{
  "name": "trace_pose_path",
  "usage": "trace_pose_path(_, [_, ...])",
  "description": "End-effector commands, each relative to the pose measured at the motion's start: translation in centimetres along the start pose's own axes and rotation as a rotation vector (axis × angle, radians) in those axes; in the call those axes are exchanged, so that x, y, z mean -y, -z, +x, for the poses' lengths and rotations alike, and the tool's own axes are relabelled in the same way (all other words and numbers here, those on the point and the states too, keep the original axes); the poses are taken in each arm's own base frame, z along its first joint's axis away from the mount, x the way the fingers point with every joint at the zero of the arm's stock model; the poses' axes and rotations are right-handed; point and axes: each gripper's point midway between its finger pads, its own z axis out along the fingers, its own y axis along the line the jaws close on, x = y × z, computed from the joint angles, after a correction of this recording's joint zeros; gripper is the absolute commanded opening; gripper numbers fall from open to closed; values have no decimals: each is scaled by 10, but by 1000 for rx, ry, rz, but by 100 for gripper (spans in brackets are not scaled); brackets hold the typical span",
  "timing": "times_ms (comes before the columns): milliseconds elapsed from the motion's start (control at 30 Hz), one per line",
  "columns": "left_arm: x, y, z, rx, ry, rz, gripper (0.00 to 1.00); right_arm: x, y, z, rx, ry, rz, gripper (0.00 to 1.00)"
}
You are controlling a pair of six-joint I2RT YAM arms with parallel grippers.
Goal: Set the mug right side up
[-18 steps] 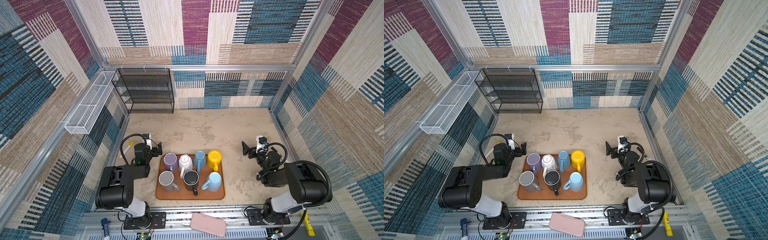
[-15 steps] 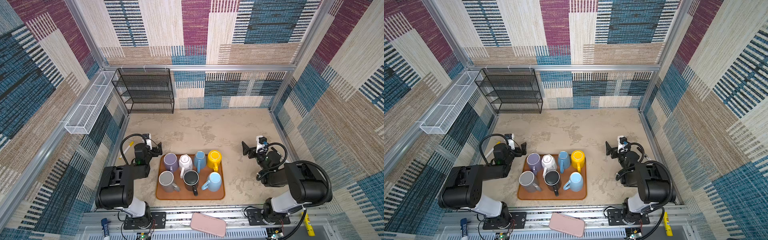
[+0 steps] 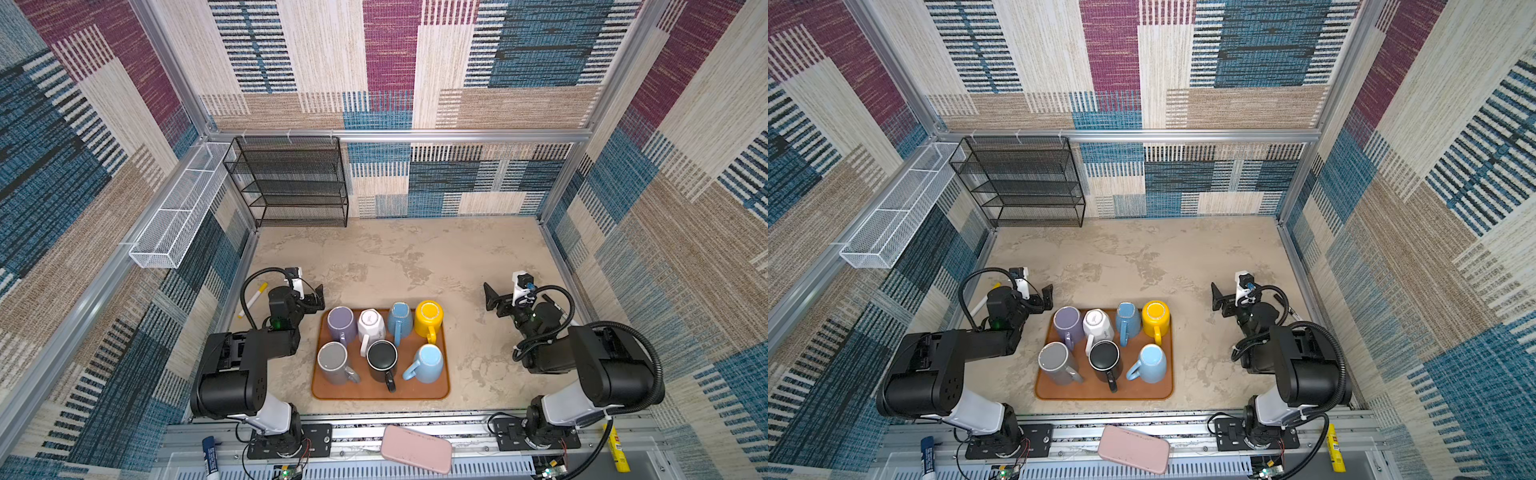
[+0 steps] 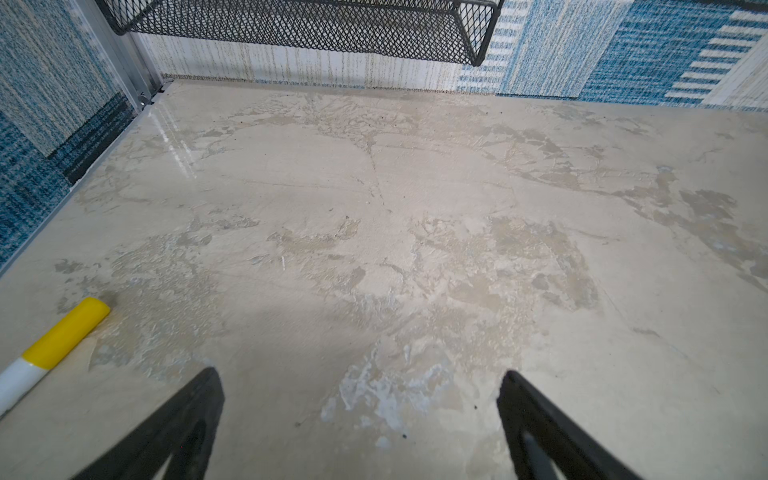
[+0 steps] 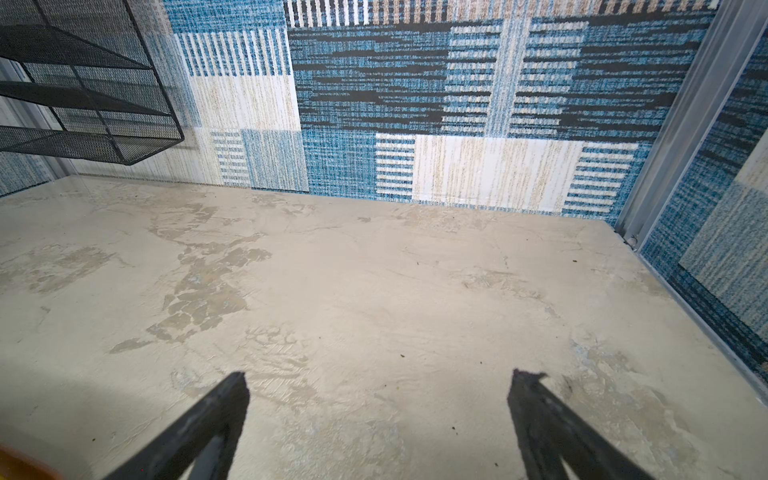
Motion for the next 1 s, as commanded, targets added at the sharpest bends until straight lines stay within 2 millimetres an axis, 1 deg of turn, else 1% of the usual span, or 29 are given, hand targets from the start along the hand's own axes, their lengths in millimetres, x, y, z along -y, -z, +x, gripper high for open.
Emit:
trace_pose_path(0, [2, -1, -4, 13, -30, 14, 99, 0, 1, -10, 39, 18, -2, 100])
trace_pose_path(300, [3, -1, -4, 13, -29, 14, 100, 0, 1, -9, 38, 18, -2, 100])
trace_pose_path(500, [2, 0, -4, 15, -32, 12, 100, 0, 1, -13, 45, 19, -2, 100])
trace_pose_path(567, [-4, 1, -7, 12, -18, -23, 100, 6, -6, -17, 17, 3, 22, 100])
trace_pose_path(633, [-11, 5, -20, -13, -1, -67, 99, 10, -15, -19, -27, -9, 33, 100])
trace_pose_path(667, [-11, 7, -22, -45, 3, -73, 99, 13, -17, -20, -44, -18, 42, 100])
trace_pose_path(767, [-15, 17, -48, -52, 29, -104, 99, 17, -19, -28, -57, -59, 68, 100])
trace_pose_path(833, [-17, 25, -67, -52, 80, -128, 100, 24, -17, -36, -54, -92, 110, 100])
trace_pose_path(900, [-24, 32, -78, -74, 154, -176, 99, 26, -14, -49, -27, -130, 128, 100])
trace_pose_path(967, [-25, 36, -87, -109, 193, -193, 100, 26, -13, -62, -9, -165, 129, 99])
